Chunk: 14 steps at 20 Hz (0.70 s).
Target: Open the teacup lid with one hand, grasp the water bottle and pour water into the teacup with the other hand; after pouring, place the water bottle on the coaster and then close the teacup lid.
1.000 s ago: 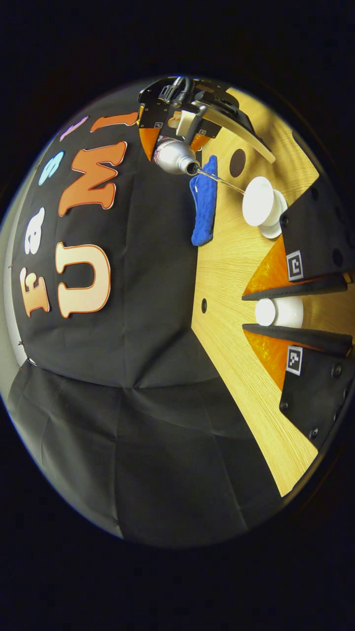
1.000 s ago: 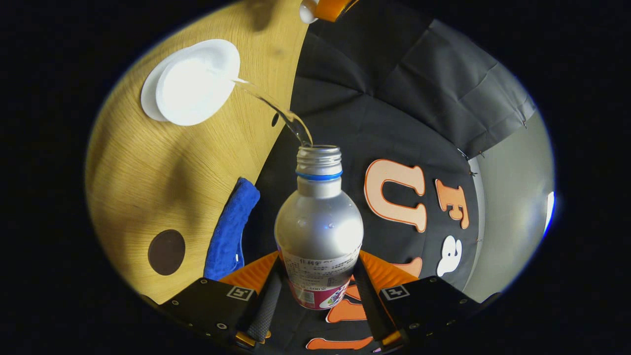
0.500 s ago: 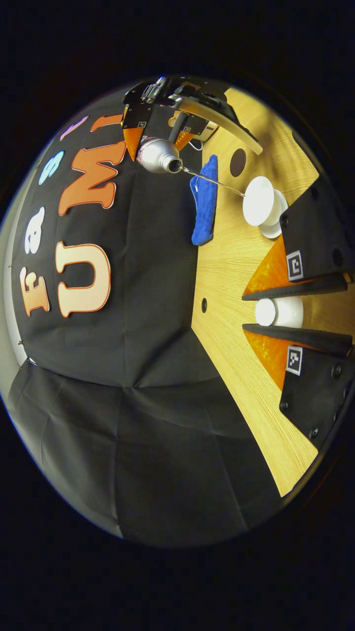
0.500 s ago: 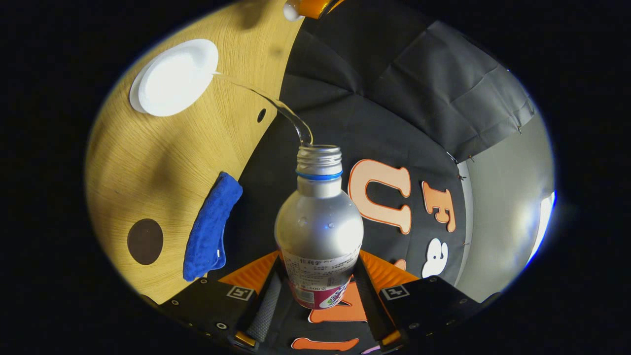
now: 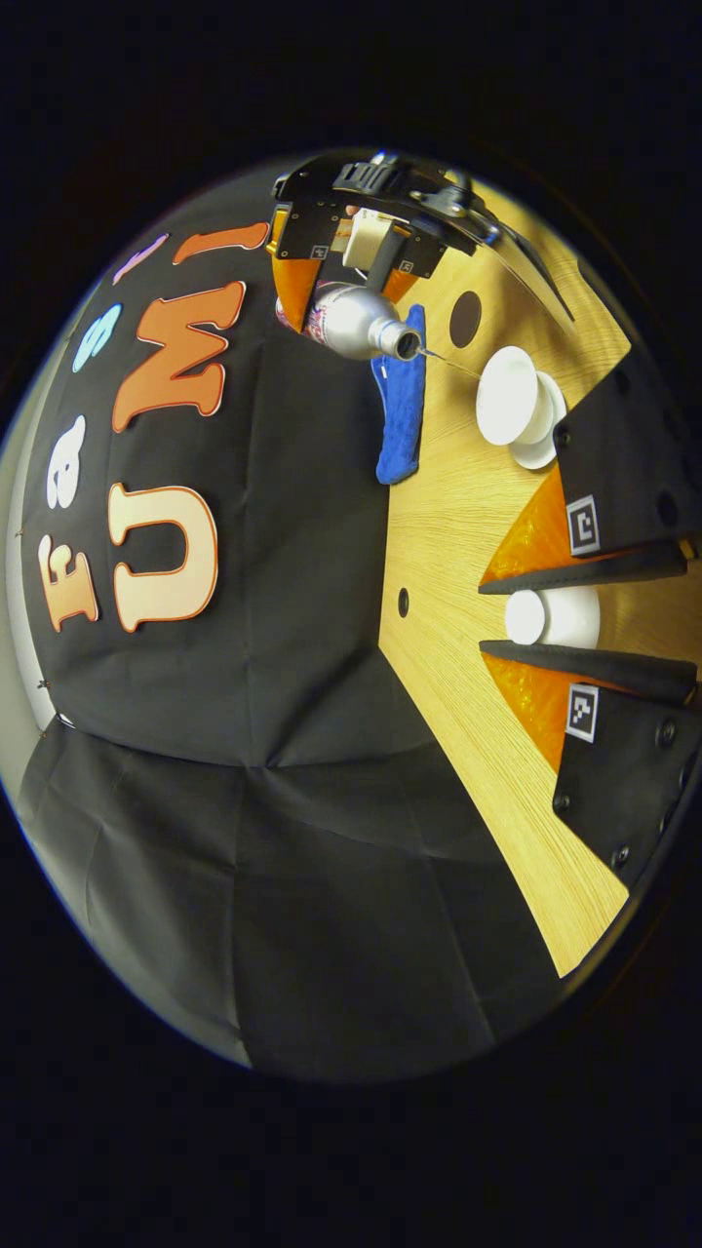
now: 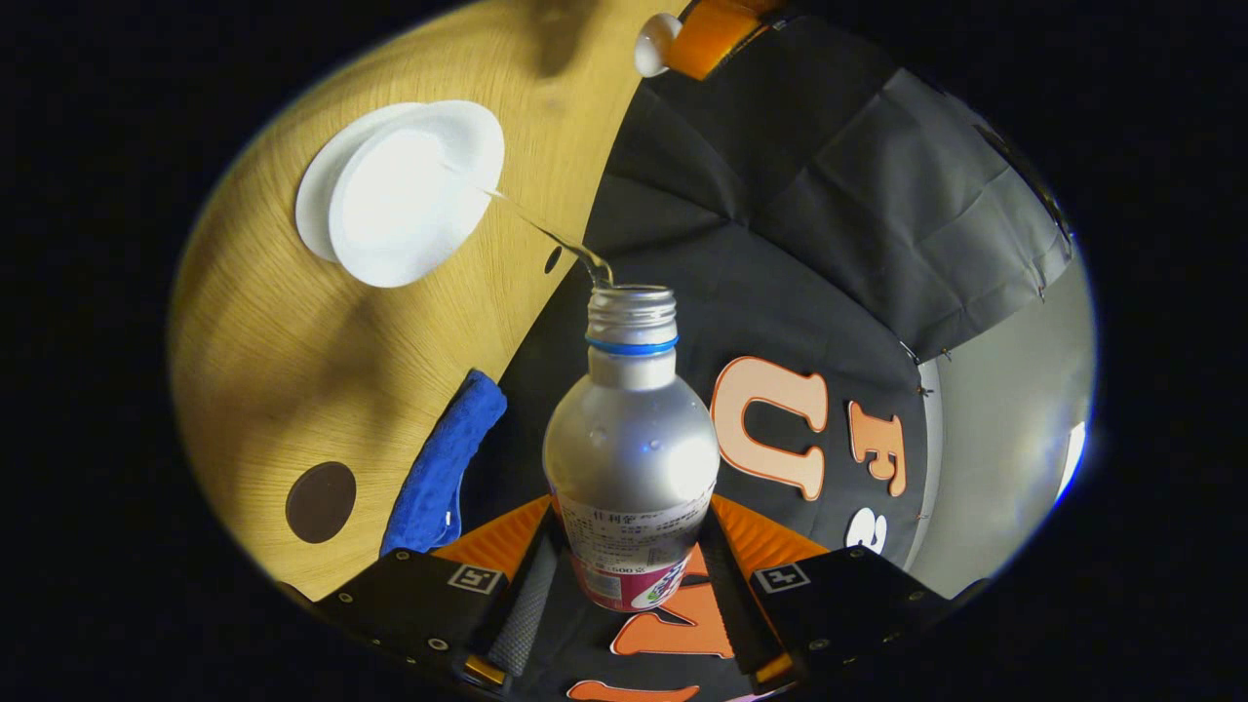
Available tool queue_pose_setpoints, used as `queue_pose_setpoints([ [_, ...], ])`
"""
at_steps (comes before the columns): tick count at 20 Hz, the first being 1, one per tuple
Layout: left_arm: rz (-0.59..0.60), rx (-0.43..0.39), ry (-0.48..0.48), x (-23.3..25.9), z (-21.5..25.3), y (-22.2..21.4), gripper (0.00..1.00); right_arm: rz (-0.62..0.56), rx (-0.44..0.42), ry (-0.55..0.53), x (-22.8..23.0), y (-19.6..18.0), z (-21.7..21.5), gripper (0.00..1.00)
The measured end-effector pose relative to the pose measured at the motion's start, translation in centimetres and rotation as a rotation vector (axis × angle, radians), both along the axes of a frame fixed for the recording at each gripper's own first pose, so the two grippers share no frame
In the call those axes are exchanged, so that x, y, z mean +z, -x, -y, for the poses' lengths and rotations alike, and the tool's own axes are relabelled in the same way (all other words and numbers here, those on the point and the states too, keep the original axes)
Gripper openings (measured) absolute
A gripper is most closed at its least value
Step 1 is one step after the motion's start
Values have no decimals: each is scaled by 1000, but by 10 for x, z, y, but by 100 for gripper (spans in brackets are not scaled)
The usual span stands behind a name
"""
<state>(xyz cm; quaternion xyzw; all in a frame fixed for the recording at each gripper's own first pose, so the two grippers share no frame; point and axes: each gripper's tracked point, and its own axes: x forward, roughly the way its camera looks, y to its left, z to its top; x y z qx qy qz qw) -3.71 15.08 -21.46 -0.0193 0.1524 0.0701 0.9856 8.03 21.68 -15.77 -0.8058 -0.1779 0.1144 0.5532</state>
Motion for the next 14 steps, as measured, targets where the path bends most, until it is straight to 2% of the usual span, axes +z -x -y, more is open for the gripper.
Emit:
queue_pose_setpoints([
  [2,1,-2,-3,2,1,1,34,7,12,8,-2,1,-2,75],
  [3,1,-3,-3,1,1,1,34,9,17,12,-3,1,-2,78],
  [8,3,-10,2,3,4,1,34,12,33,56,-1,1,-3,78],
  [9,1,-10,1,4,5,1,31,10,36,59,1,-2,-3,78],
  [11,0,-13,0,3,7,2,34,13,41,65,2,-5,-3,78],
  [13,1,-15,-1,5,7,0,31,13,46,68,2,-4,-4,78],
  [14,2,-17,-2,6,8,0,34,15,50,70,2,-3,-5,75],
])
